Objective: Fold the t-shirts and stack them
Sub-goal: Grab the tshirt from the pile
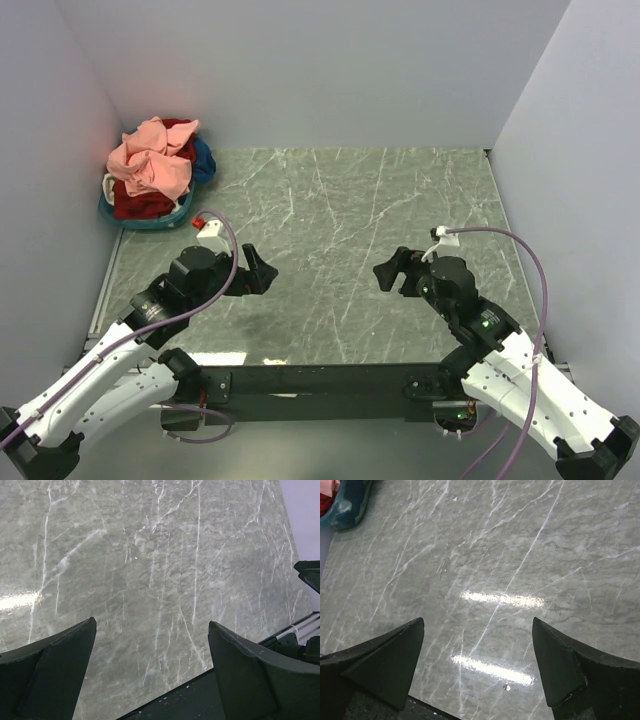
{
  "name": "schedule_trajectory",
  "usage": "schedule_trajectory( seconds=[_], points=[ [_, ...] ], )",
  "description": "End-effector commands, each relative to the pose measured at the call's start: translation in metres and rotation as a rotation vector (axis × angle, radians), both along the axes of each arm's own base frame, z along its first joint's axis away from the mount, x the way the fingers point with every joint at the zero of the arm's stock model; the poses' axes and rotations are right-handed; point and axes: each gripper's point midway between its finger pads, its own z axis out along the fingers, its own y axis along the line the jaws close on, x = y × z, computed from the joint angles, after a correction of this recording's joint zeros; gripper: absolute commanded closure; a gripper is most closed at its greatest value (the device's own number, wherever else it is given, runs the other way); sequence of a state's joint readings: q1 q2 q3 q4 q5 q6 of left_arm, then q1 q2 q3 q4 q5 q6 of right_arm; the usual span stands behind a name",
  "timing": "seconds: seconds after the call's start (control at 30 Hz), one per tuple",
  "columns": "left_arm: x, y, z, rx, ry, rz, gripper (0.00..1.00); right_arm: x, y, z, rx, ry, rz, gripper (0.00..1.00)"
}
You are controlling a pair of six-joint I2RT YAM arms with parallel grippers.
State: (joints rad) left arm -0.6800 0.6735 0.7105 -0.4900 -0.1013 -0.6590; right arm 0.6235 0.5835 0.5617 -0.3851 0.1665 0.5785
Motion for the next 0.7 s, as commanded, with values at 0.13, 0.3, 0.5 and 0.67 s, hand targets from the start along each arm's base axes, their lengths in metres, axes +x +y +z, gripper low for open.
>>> schedule_trajectory(
  seconds=[0.13, 0.3, 0.5, 0.67],
  points=[
    [0.003, -0.005, 0.005, -0.028, -0.012, -0.007, 0.01, -0.002, -0.001, 0.008, 0.002, -0.03, 0.016, 0.05],
    [0.005, -0.007, 0.001, -0.021, -0.001, -0.008, 0.0, -0.003, 0.006, 0.008, 0.0, -0.021, 0.058, 0.05],
    [0.027, -0.003, 0.011, -0.019, -0.042, 0.072, 0.0, 0.002, 0.004, 0.025, -0.058, -0.032, 0.064, 0.05],
    [0.091, 0.051, 0.044, 0.034, -0.053, 0.381, 0.0, 0.006, 0.009, 0.021, -0.074, -0.017, 0.083, 0.06]
  ],
)
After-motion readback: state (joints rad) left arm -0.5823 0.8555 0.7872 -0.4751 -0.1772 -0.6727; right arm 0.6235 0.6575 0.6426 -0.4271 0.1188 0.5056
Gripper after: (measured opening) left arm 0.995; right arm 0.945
